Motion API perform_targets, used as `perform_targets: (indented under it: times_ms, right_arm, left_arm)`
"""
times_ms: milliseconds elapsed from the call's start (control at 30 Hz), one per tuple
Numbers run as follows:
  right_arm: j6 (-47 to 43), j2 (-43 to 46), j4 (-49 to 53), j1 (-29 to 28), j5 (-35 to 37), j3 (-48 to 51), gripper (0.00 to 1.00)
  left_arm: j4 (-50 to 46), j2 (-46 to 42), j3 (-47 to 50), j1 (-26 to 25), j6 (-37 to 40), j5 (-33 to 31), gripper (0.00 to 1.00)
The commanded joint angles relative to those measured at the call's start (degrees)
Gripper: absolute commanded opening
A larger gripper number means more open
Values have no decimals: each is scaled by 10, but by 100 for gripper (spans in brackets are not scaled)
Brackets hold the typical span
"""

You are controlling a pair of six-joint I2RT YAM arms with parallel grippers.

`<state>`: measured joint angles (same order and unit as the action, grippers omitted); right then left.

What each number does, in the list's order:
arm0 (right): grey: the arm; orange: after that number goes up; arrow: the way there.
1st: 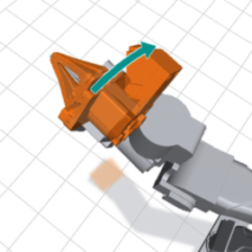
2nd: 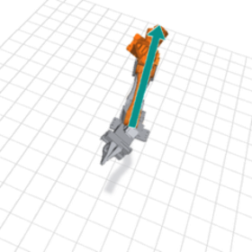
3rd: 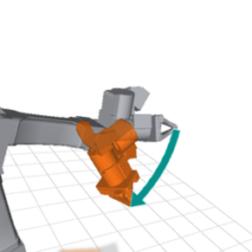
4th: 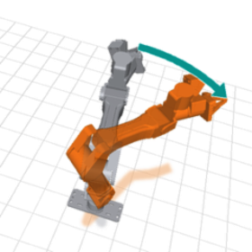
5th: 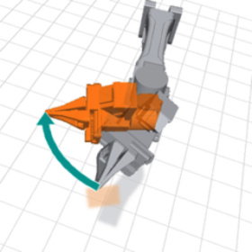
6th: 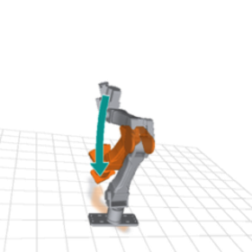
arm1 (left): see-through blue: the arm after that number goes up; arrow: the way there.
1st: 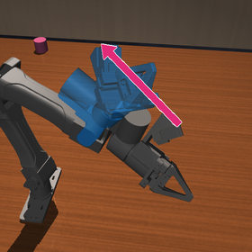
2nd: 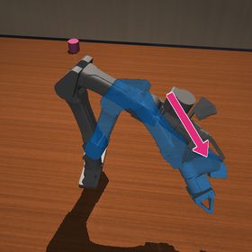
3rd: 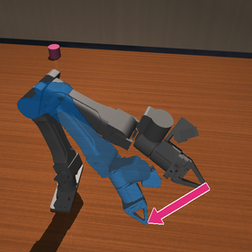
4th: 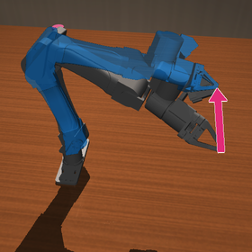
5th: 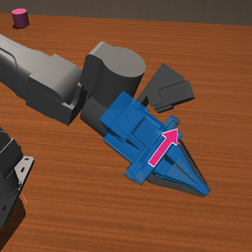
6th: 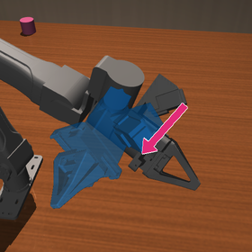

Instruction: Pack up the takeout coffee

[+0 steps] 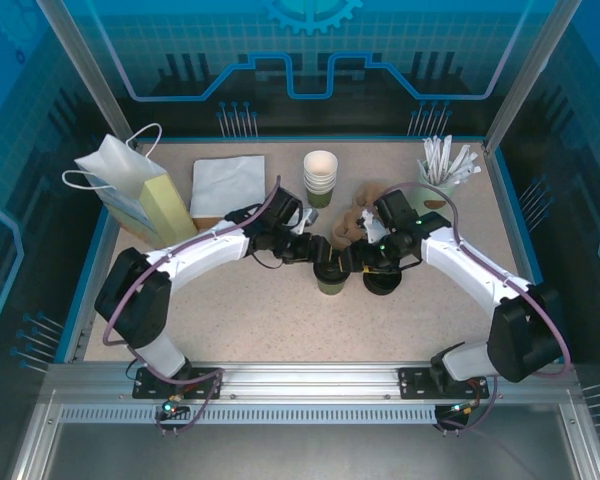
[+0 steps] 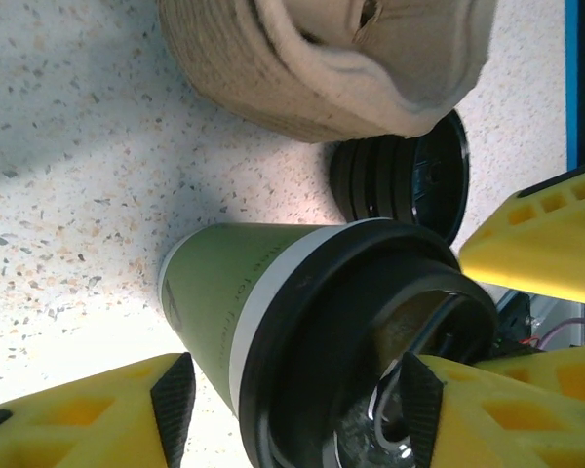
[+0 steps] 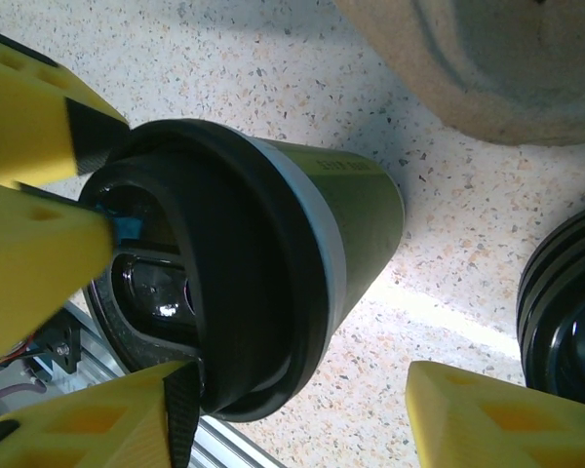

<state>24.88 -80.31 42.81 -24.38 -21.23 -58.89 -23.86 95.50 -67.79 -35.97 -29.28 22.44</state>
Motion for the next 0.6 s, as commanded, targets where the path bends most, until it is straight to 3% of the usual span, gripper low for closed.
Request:
perform_targets:
  times_ms: [0,200,567]
  right_arm:
    - [1,-7,8,-9,2,-18,59]
    - [-3,-14,17,-9,6,-20,54]
    - [-18,-29,53,-9,14,-22,43]
  left_arm:
    - [-30,18,-18,-10,22,6,57]
    - [-41,31,-24,-18,29,-5,49]
    - [-57,30,-27,-19,37,-20,44]
